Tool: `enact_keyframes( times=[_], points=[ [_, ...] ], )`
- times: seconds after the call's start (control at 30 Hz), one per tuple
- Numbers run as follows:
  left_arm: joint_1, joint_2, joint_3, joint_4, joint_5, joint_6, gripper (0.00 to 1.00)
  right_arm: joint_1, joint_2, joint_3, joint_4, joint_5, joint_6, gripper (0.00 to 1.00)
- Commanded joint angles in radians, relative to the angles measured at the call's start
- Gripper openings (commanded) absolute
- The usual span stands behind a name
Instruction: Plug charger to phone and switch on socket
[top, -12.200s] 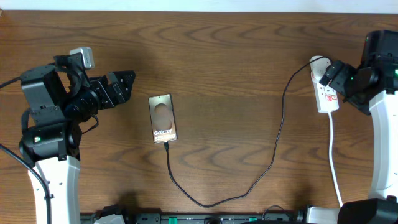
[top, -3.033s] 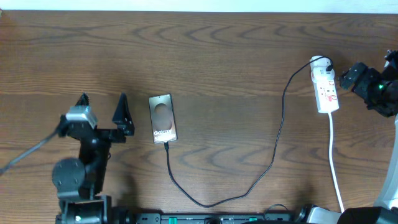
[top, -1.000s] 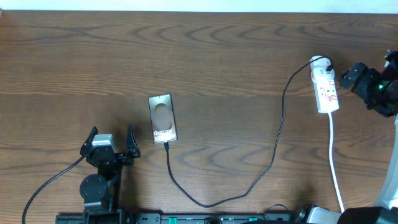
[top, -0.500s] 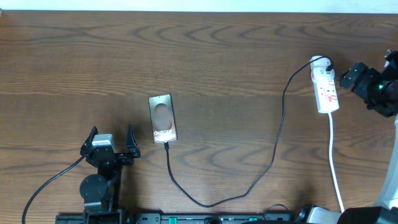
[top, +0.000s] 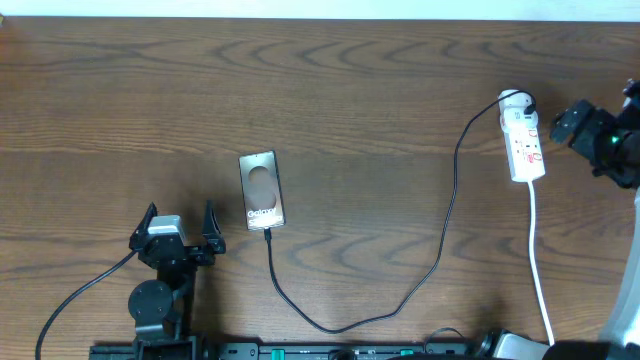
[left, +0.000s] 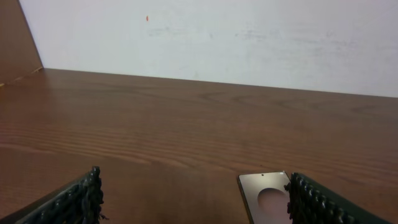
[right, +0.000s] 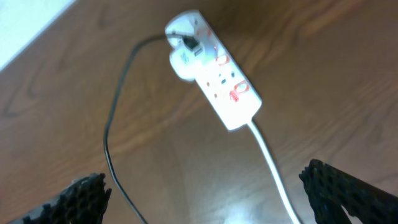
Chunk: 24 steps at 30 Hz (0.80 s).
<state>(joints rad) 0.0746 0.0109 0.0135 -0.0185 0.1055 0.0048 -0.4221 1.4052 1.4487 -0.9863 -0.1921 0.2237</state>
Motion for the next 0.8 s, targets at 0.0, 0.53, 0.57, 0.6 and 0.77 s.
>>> enact_keyframes(
  times=[0.0,0.53,0.57,0.6,0.77],
  points=[
    [-0.006,-0.007,-0.010,-0.045,0.013,0.018,0.91,0.014,-0.103,-0.059,0.106,-0.002,0.000,0.99],
    [-0.006,-0.007,-0.010,-0.045,0.013,0.018,0.91,0.306,-0.731,-1.012,1.161,0.003,-0.266,0.99],
    [-0.006,-0.007,-0.010,-0.045,0.013,0.018,0.91,0.306,-0.766,-1.060,1.197,0.003,-0.266,0.99],
    [-0.006,-0.007,-0.010,-0.045,0.013,0.018,0.91,0.306,-0.799,-1.105,1.229,0.003,-0.266,0.99],
    [-0.006,-0.007,-0.010,-0.045,0.013,0.018,0.91,0.306,-0.962,-1.292,1.300,0.003,-0.266,0.99]
  ],
)
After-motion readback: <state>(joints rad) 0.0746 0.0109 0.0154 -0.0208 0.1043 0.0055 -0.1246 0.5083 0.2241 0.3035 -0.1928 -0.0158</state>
